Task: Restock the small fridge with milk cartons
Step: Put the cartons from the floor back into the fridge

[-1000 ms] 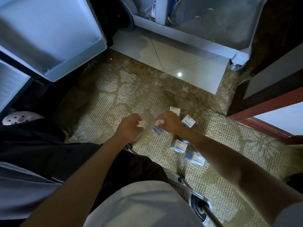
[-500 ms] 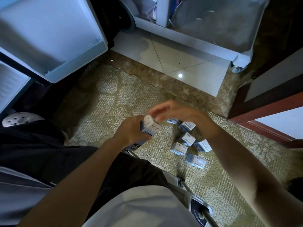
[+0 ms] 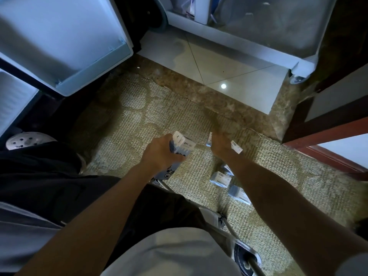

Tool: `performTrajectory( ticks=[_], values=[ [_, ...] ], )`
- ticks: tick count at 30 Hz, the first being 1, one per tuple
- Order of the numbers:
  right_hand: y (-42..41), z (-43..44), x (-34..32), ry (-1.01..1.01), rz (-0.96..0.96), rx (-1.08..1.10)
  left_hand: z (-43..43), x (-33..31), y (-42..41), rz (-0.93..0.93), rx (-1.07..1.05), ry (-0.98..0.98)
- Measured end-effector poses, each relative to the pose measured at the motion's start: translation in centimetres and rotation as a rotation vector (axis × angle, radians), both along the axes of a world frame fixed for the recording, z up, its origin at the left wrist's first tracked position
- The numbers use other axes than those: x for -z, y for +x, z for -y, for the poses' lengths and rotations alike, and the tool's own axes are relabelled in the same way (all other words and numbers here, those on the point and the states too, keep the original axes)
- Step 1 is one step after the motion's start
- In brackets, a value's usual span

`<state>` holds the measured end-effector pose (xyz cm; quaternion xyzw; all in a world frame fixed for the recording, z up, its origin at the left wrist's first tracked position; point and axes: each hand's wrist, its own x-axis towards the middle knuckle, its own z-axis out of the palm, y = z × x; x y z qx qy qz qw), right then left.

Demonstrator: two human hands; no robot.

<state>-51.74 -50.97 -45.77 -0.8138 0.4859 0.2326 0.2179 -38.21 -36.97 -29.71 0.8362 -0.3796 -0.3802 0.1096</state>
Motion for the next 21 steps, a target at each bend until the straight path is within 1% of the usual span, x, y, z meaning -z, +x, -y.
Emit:
performTrajectory(
  ticks=[2, 4, 7, 12, 15, 18, 21],
  values=[
    [0.3, -0.1, -0.1, -0.038, -0.061, -0.054, -0.5, 0.2, 0.1, -0.01, -0.02, 0.007],
    [0.4, 0.0, -0.6, -0.09, -0.135, -0.152, -0.9, 0.4, 0.3, -0.013, -0.045, 0.004],
    [0.3, 0.3, -1.4, -0.13, -0.139, -0.219, -1.6, 0.5, 0.5, -0.01, -0.108, -0.022],
    [1.9, 0.0, -4.6, -0.026, -0.002, -0.208, -2.0, 0.1, 1.1, -0.01, -0.2, -0.133],
    [3.3, -0.6, -7.6, 0.066, 0.142, -0.21, -2.0, -0.4, 2.0, -0.009, -0.286, -0.184],
    [5.6, -1.1, -11.3, 0.05, 0.265, -0.254, -2.3, -1.2, 3.3, -0.022, -0.45, -0.248],
    [8.9, -1.6, -15.6, 0.063, 0.427, -0.29, -3.1, -2.9, 5.1, 0.001, -0.622, -0.335]
  ],
)
